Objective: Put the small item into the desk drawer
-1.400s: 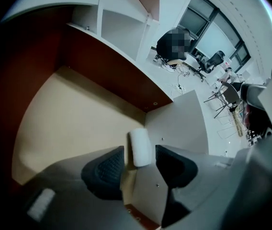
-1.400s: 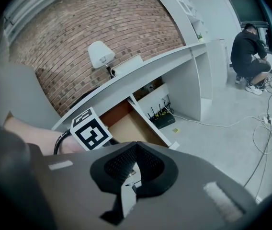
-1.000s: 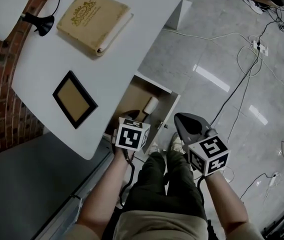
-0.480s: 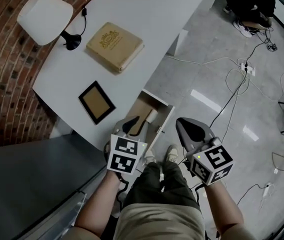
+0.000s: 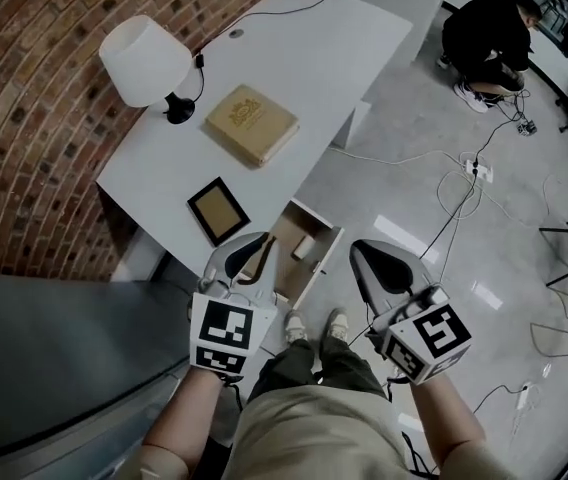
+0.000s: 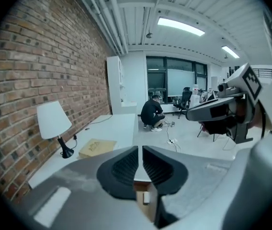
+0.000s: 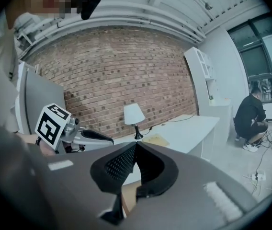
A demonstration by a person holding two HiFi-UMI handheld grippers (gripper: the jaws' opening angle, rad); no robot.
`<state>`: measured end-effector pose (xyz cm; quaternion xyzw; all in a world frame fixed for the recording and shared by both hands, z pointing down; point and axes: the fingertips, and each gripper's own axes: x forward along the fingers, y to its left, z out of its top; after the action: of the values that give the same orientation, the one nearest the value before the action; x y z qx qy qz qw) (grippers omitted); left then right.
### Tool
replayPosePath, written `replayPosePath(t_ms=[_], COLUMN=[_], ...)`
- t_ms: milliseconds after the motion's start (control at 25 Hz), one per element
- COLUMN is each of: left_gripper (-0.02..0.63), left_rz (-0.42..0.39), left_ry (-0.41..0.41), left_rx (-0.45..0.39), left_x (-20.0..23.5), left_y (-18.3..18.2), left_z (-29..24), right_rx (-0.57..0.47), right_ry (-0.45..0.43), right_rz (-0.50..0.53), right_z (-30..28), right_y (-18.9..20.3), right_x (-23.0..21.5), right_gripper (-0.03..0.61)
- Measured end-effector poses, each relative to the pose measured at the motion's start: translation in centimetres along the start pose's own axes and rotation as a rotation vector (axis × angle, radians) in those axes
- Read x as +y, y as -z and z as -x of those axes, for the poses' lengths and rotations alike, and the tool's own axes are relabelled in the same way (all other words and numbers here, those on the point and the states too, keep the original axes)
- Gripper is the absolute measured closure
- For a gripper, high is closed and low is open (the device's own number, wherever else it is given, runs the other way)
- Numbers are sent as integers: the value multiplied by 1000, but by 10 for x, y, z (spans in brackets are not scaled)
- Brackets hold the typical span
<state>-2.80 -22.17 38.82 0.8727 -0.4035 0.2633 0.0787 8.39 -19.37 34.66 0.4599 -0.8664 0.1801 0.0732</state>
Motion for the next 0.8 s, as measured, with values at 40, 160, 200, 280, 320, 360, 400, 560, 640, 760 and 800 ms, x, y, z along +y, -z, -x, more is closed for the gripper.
replayPosePath(t_ms=[40,160,200,280,320,360,400,560,640,760,800], left_gripper=[584,586,588,595,597,600,602,611,611,611,611], left_rz=[-5,-23,-33,-53,-60,-66,-71,-66,-30,-37,-44], left_ry=[-7,-21,-28,-42,-46,-48,-49,-64,-74,-80,-81], left_rx=[-19,-69,-86,-116,-130,-144,-158,-238,-280,-318,-325], left_x=[1,0,0,-2,-3,-3,-4,-10,-15,-21,-22], left_y=[-8,-27,-33,-43,-48,-53,-59,-85,-97,-108,-110], left_z=[10,36,44,62,70,79,87,118,131,145,148], right_rx=[-14,-103,-147,-209,-229,-246,-261,-274,-250,-272,-270], right_ry=[-6,-49,-66,-84,-86,-89,-93,-117,-139,-156,-153], right_rz=[8,19,18,38,53,66,76,105,98,94,100], right_z=[7,30,37,52,58,64,70,87,93,101,104], right_y=[-10,-50,-65,-89,-98,-106,-113,-126,-125,-135,-135], right_x=[8,36,47,65,72,79,85,101,106,115,116], right_gripper=[575,575,575,575,574,575,575,575,575,575,575])
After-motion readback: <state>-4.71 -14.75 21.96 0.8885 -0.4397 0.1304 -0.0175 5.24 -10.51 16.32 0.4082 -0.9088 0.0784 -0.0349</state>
